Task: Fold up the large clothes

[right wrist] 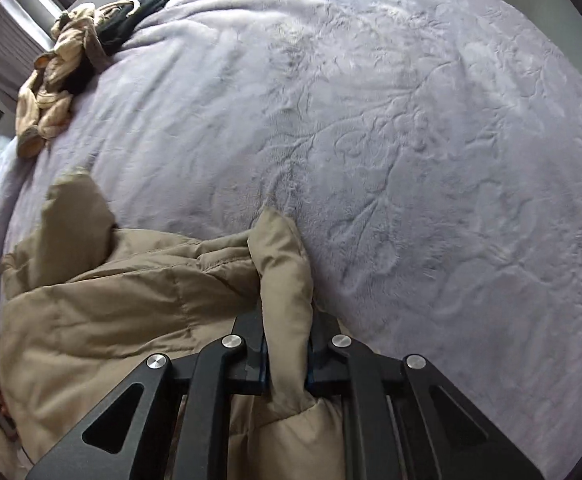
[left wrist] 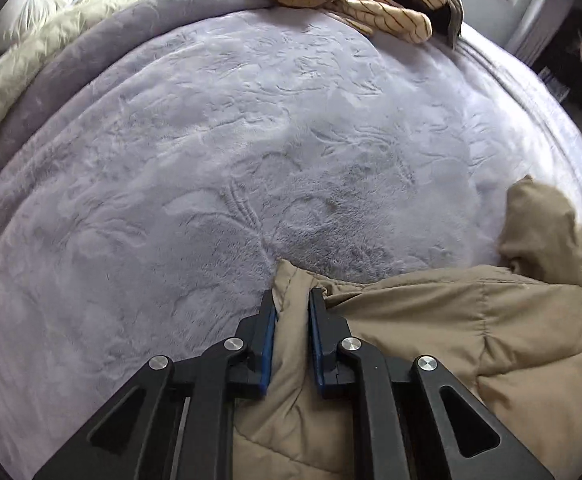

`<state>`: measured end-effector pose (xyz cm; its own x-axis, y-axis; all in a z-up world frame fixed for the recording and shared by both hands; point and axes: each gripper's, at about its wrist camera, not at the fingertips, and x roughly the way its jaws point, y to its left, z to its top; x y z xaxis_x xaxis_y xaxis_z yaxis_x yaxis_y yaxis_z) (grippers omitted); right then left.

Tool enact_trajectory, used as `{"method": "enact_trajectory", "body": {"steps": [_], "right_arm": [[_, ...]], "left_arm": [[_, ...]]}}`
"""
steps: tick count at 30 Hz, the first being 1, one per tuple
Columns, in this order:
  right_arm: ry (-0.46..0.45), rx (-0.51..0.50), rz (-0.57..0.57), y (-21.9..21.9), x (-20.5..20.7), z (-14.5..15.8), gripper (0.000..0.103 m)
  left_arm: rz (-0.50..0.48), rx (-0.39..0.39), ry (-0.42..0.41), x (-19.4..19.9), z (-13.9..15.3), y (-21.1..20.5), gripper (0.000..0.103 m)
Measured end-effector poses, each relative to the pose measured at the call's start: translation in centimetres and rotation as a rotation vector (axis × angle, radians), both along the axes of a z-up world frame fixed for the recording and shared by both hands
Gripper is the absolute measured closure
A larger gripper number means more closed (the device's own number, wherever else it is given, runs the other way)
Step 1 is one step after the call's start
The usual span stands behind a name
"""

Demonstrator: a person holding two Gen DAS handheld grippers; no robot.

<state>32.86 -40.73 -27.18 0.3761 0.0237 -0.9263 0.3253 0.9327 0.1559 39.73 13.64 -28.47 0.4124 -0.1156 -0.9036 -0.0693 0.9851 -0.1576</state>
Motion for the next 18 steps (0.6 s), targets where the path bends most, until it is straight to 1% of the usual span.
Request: {"method": "enact_trajectory", "body": {"steps": [2,3,5,6,7,8,10,11,12,13,14,15,16,17,18], "right_arm": [[0.005,-0.021,0.004,0.2,0.3,-0.4,0.086],[0.010,-0.027,-0.003,0.2,0.4,-0.3,0.085],[0.002,-0.017,-0.024,-0.1,0.1,0.6,0.075],[-0.009,-0.013,-0.031,-0.3,-0.2,1.5,0.072],[-0.033,-0.009,-0.037,-0.6,-0.9,2.7,0.066],[-0.062,-0.015,-0.045,-0.8,-1.5,3.8,0.066],[-0.144,-0.082,-0.081,-1.2,-3.2,6.4,0.066],[-0.192,-0.129,-0.097,-1.1,-4.1,7.8,0.069],[-0.232,-0.150,-0.091,-0.8,-4.9,8.8,0.087],[-0.250,-0.153,-0.064,-0.2,-5.3,9.4,0.097],[-0.253,-0.146,-0.044,0.1,-5.2,9.5,0.097],[-0.242,-0.111,0.006,0.9,-5.0,9.1,0.097],[-0.208,-0.090,0.051,1.8,-4.5,8.1,0.097],[-0.175,-0.095,0.073,2.3,-4.3,7.1,0.097],[-0.124,-0.113,0.089,2.9,-3.7,5.6,0.097]], "left_arm": [[0.015,0.013,0.000,0.1,0.7,0.2,0.086],[0.032,0.017,-0.013,-0.1,1.9,0.7,0.086],[0.047,0.009,-0.063,-0.8,4.2,1.8,0.086],[0.046,-0.008,-0.103,-1.5,6.0,2.8,0.086],[0.042,-0.015,-0.124,-2.0,6.9,3.3,0.086],[0.026,-0.016,-0.146,-2.6,8.0,3.8,0.086],[-0.013,-0.013,-0.160,-3.4,8.9,4.0,0.086],[-0.031,-0.015,-0.162,-3.7,9.1,3.8,0.086],[-0.057,-0.032,-0.163,-4.1,9.0,3.5,0.086],[-0.069,-0.041,-0.159,-4.1,8.5,3.0,0.086],[-0.069,-0.035,-0.142,-4.1,7.7,2.5,0.086],[-0.063,-0.028,-0.110,-3.7,6.4,2.0,0.086],[-0.058,-0.020,-0.086,-3.3,5.2,1.6,0.086],[-0.036,0.012,-0.054,-2.7,3.3,1.1,0.086],[-0.014,0.024,-0.030,-2.5,1.9,0.9,0.086]]}}
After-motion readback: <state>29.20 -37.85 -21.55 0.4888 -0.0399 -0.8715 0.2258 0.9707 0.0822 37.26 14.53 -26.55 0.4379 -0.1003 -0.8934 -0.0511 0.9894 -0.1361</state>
